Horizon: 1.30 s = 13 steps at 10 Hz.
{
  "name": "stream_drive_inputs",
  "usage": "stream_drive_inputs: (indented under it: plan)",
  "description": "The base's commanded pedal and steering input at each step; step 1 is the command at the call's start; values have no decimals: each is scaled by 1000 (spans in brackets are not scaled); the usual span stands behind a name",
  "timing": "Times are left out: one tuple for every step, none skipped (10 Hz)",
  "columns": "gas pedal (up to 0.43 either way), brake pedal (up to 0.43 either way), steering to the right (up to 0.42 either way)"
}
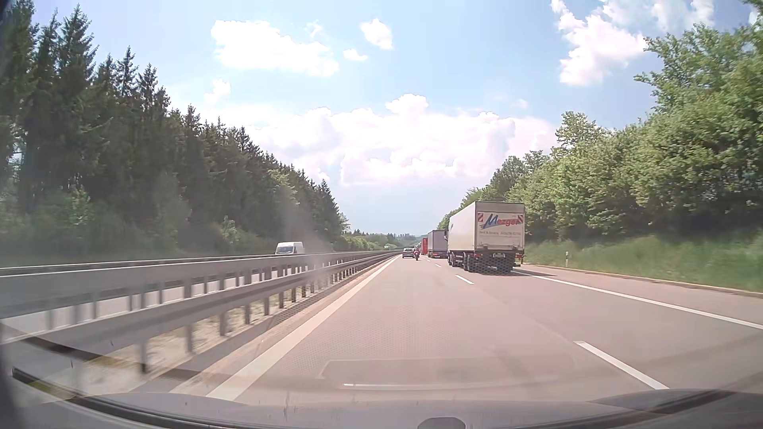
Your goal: Follow the waypoints while adhering to traffic rules and regulations
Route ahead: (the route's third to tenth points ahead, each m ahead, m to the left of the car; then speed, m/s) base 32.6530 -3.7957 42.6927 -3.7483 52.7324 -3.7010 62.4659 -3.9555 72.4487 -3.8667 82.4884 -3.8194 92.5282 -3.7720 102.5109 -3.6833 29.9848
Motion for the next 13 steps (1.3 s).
stream_drive_inputs:
  plan:
    - [169,0,-1]
    - [169,0,-1]
    - [177,0,-1]
    - [197,0,-1]
    - [220,0,-1]
    - [228,0,-1]
    - [228,0,-1]
    - [228,0,-1]
    - [228,0,-1]
    - [228,0,-1]
    - [228,0,-1]
    - [220,0,-1]
    - [220,0,-1]
